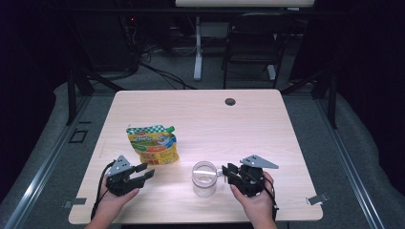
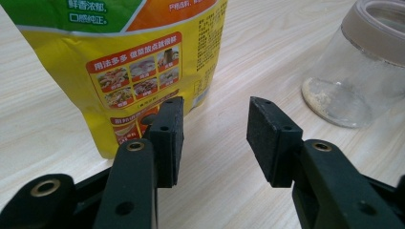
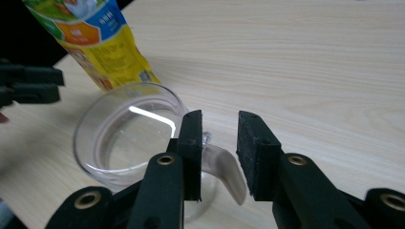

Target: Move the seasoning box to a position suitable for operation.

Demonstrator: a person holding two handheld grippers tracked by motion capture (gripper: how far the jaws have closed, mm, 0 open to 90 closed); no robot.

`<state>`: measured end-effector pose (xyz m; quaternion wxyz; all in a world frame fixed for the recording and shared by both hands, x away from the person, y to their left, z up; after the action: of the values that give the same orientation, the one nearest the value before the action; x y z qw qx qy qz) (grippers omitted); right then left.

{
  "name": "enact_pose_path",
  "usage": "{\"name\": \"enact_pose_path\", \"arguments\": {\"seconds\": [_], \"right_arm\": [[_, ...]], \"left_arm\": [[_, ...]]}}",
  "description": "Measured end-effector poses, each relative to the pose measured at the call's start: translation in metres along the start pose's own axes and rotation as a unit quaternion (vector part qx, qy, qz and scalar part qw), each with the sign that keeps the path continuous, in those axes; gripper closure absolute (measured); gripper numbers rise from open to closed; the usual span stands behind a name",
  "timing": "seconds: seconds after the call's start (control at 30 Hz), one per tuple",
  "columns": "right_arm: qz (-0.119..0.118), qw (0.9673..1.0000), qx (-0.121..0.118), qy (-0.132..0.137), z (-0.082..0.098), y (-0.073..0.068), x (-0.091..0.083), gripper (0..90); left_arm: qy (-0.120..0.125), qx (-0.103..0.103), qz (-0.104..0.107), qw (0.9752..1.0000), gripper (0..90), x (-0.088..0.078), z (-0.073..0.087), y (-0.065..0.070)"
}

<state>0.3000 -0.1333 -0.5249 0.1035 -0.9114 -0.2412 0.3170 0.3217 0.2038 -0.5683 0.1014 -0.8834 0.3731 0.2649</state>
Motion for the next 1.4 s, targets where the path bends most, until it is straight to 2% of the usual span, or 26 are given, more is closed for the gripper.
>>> {"name": "enact_pose_path", "arguments": {"seconds": [0.03, 0.17, 0.23, 0.37, 0.43, 0.57, 0.6, 0.7, 0.77, 0.8, 1.03, 1.07, 1.1, 1.17, 1.23, 1.27, 1.37, 1.4], "right_arm": [[-0.007, 0.9999, 0.011, 0.002, -0.001, 0.0, 0.0, 71.7], [-0.01, 0.9997, 0.019, -0.007, -0.001, 0.0, 0.003, 72.8], [-0.02, 0.9992, 0.032, -0.014, -0.001, 0.0, 0.007, 74.6], [-0.022, 0.999, 0.035, -0.017, -0.001, 0.0, 0.007, 77.0], [-0.029, 0.9985, 0.042, -0.019, -0.001, 0.001, 0.007, 78.6], [-0.043, 0.997, 0.06, -0.022, -0.001, 0.003, 0.007, 80.2], [-0.059, 0.9948, 0.08, -0.024, -0.001, 0.006, 0.008, 81.6], [-0.074, 0.9921, 0.098, -0.025, -0.001, 0.009, 0.008, 84.5], [-0.078, 0.9913, 0.102, -0.027, 0.0, 0.009, 0.007, 85.3], [-0.08, 0.9911, 0.103, -0.028, 0.0, 0.009, 0.007, 85.9], [-0.083, 0.9911, 0.1, -0.028, 0.0, 0.01, 0.007, 86.4], [-0.086, 0.9906, 0.102, -0.028, 0.0, 0.01, 0.007, 86.3], [-0.086, 0.9906, 0.102, -0.028, 0.0, 0.01, 0.007, 86.3], [-0.093, 0.989, 0.111, -0.03, 0.0, 0.011, 0.007, 86.3], [-0.092, 0.9889, 0.112, -0.03, 0.0, 0.012, 0.007, 86.3], [-0.092, 0.989, 0.112, -0.03, 0.0, 0.012, 0.007, 86.3], [-0.092, 0.9894, 0.109, -0.028, 0.0, 0.011, 0.007, 86.3], [-0.091, 0.9897, 0.107, -0.027, 0.0, 0.011, 0.007, 86.3]], "left_arm": [[-0.001, -0.001, 0.0, 1.0, 57.9, 0.0, 0.0, 0.0], [-0.003, -0.003, -0.001, 1.0, 59.1, -0.001, 0.001, 0.002], [-0.005, -0.001, 0.002, 1.0, 60.2, -0.001, 0.001, 0.004], [-0.008, 0.0, 0.004, 1.0, 62.7, -0.001, 0.001, 0.007], [0.003, -0.011, 0.012, 0.9999, 64.2, 0.0, -0.002, 0.01], [0.012, -0.015, 0.022, 0.9996, 67.1, 0.0, -0.009, 0.014], [0.011, -0.011, 0.028, 0.9995, 67.4, 0.002, -0.013, 0.018], [0.006, -0.005, 0.035, 0.9994, 67.5, 0.007, -0.02, 0.025], [0.001, 0.001, 0.039, 0.9992, 67.2, 0.01, -0.023, 0.029], [-0.006, 0.016, 0.038, 0.9991, 67.2, 0.015, -0.028, 0.036], [0.006, 0.019, 0.055, 0.9983, 71.8, 0.027, -0.046, 0.05], [0.012, 0.02, 0.06, 0.9979, 72.4, 0.03, -0.051, 0.056], [0.012, 0.02, 0.06, 0.9979, 72.8, 0.03, -0.051, 0.056], [0.026, 0.017, 0.079, 0.9964, 75.1, 0.032, -0.049, 0.064], [0.028, 0.016, 0.083, 0.996, 77.2, 0.034, -0.048, 0.067], [0.018, 0.022, 0.088, 0.9957, 78.5, 0.037, -0.045, 0.071], [0.01, 0.027, 0.097, 0.9949, 82.2, 0.041, -0.043, 0.076], [0.003, 0.035, 0.103, 0.9941, 83.3, 0.045, -0.04, 0.081]]}}
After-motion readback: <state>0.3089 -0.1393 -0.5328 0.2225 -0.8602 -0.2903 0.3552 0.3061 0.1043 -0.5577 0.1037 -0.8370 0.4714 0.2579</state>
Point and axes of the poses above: each handheld gripper's, and its own axes: x roughly forward along the jaws, z roughly out of its underside, y roughly to its right, the point moved 5 cm from there along x, roughly forward along the jaws, and after that the axes turned 6 degrees about x, right-handed, at the moved point
